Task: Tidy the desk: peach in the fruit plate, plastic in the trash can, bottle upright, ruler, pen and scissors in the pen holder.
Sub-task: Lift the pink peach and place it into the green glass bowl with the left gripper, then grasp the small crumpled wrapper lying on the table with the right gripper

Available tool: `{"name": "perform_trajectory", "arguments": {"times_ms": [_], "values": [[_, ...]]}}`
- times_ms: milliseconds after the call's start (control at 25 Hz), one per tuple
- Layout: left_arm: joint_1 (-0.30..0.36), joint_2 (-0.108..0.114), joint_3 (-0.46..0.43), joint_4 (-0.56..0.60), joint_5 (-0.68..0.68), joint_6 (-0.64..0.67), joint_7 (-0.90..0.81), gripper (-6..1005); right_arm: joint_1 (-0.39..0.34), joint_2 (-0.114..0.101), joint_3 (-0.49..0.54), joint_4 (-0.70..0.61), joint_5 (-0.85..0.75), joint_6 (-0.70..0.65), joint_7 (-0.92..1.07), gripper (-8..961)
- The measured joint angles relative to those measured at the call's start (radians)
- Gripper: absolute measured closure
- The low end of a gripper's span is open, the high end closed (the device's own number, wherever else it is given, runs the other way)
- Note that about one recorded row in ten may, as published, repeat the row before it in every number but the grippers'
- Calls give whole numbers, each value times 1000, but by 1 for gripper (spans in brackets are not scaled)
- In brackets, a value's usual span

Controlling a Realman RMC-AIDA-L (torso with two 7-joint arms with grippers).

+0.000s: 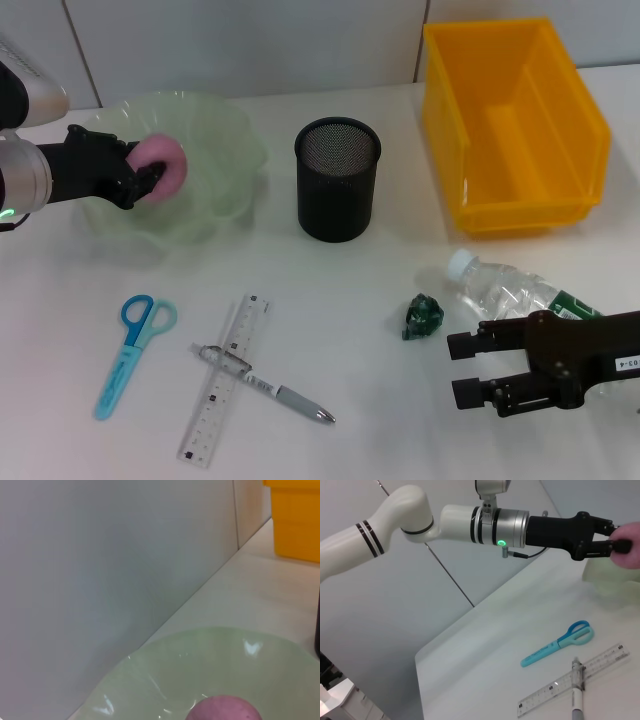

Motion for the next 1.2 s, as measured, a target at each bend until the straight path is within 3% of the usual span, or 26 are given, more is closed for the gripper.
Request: {"name": "perform_trajectory", "arguments": {"times_ms": [400, 600, 720, 800, 920, 960, 1200], "values": [[-1, 0, 10, -7, -9, 7, -4, 556, 0, -1, -5, 0, 0, 0, -1, 195], [-1, 0, 10, -6, -9, 7, -5, 326, 0, -1, -2, 0, 0, 0, -1, 195], [1, 0, 9, -2, -17, 13, -5, 244, 0, -1, 0, 0, 0, 0, -1, 195], [4, 4, 2, 5, -58, 67, -6, 190, 0, -1, 2, 0, 0, 0, -2, 194], [3, 7, -18, 9, -85, 123, -7, 190, 0, -1, 3, 0, 0, 0, -3, 194], [0, 11, -75, 23, -118, 234, -8, 190, 0, -1, 3, 0, 0, 0, -3, 194], [-6, 11, -242, 65, -164, 545, -32, 191, 0, -2, 5, -5, 0, 0, -3, 194]]}}
